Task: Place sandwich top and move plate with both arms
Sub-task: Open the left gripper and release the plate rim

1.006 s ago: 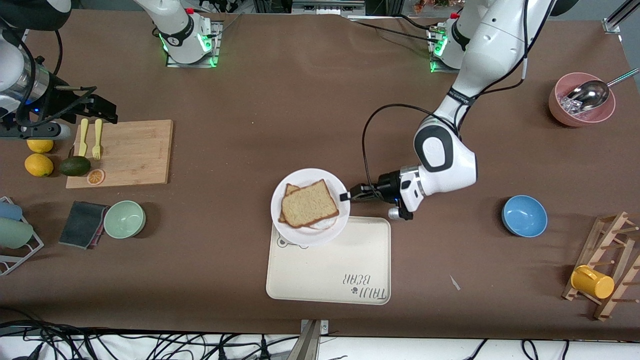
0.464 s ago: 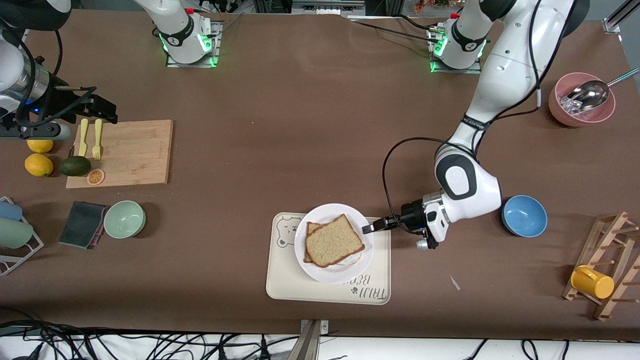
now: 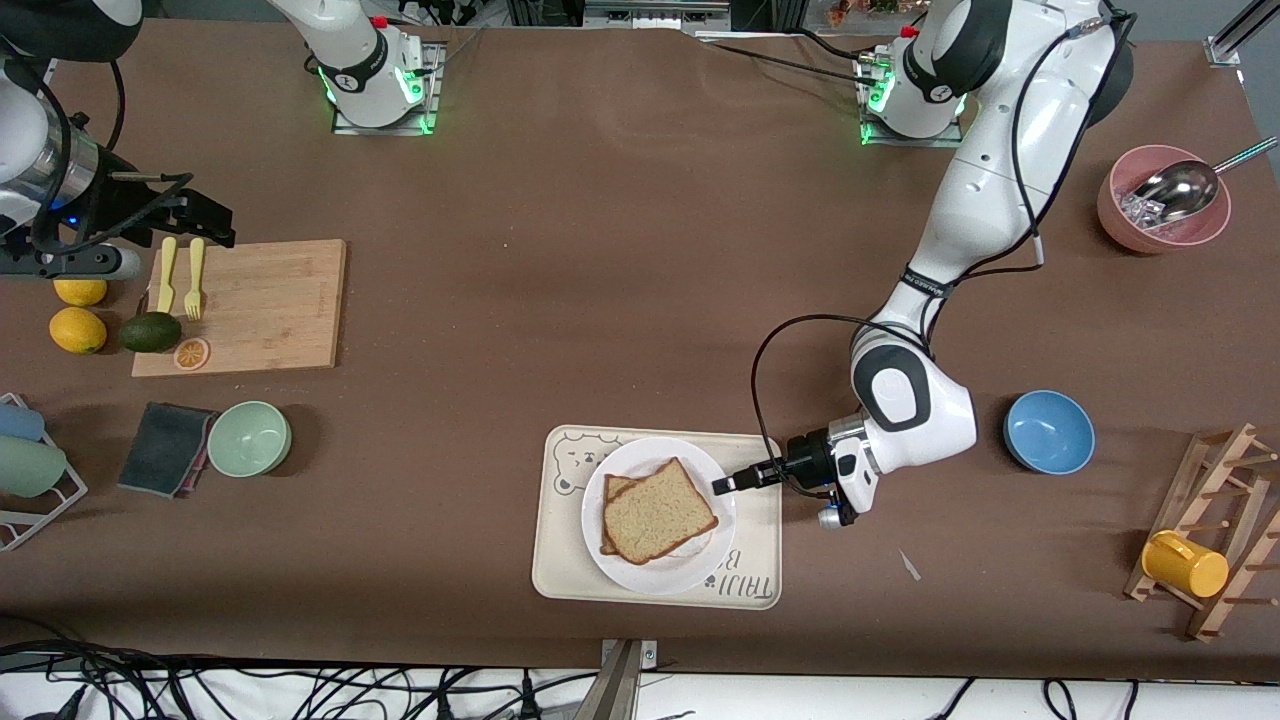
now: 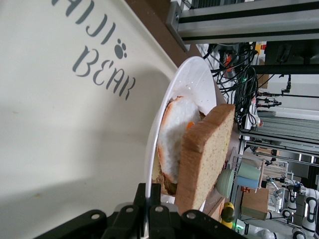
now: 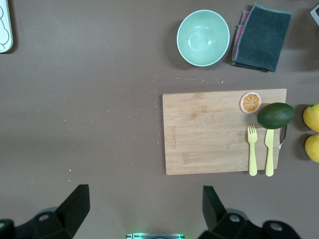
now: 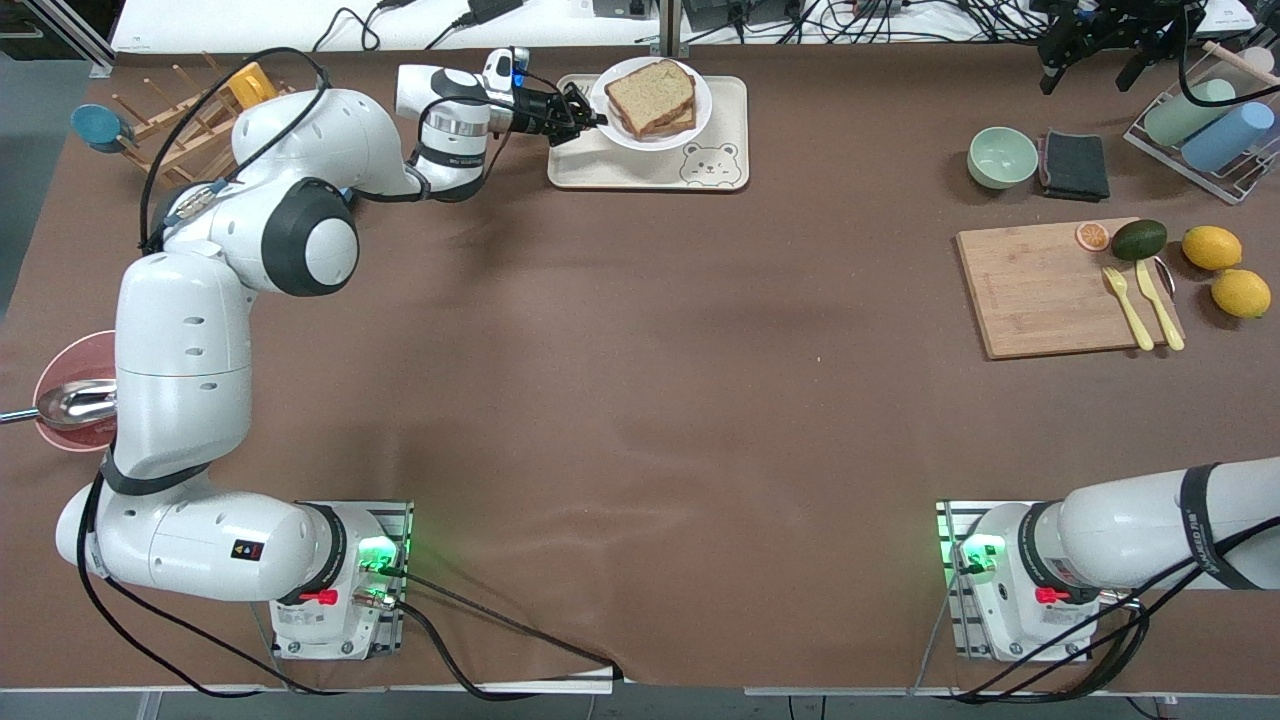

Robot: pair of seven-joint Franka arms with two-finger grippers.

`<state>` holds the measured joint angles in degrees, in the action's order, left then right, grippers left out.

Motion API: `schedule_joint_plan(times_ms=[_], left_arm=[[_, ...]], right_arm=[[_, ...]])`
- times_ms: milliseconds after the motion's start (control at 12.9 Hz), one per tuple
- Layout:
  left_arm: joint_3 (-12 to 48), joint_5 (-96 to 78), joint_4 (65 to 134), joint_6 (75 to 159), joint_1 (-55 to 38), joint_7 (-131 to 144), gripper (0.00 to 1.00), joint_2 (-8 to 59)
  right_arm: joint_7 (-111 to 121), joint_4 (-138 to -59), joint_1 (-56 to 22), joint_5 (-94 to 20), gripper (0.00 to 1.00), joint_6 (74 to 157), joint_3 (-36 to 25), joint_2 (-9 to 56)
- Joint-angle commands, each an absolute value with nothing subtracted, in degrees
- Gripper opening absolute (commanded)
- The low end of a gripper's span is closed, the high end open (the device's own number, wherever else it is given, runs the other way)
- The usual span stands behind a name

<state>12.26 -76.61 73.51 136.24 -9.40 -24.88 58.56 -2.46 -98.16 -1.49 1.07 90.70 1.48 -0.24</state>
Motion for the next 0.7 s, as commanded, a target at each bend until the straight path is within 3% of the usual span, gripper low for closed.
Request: schedule_joint_plan(times_ms=[0,310,387,542,619], left_arm=[[11.6,-74.7,70.2,135.4,-10.2,-22.7,0.0,60.7],[11.3,-74.4,70.7,135.4,-10.7,-23.2,0.0,61.3],[11.4,-74.1,71.1,135.4,-10.5,-23.2,0.33,61.3],[11.4,-71.6,71.3,135.1,-10.0,-23.1,0.64,60.9],[11.4,-70.2,71.4,134.7,-9.8,-23.1,0.65,60.8]], right_arm=[[-2.5,-97.2,-1.1,0.4,1.0,90.1,1.5,0.2],[-2.5,-97.2,-1.1,0.4,1.0,90.1,1.4,0.2],[-2.5,-97.3,-1.1,0.4,1.0,90.1,1.4,0.2],[-2.5,-97.3,-1.1,0.4,1.0,90.1,1.4,0.2],[-2.5,-97.3,-1.1,0.4,1.0,90.0,1.4,0.2]])
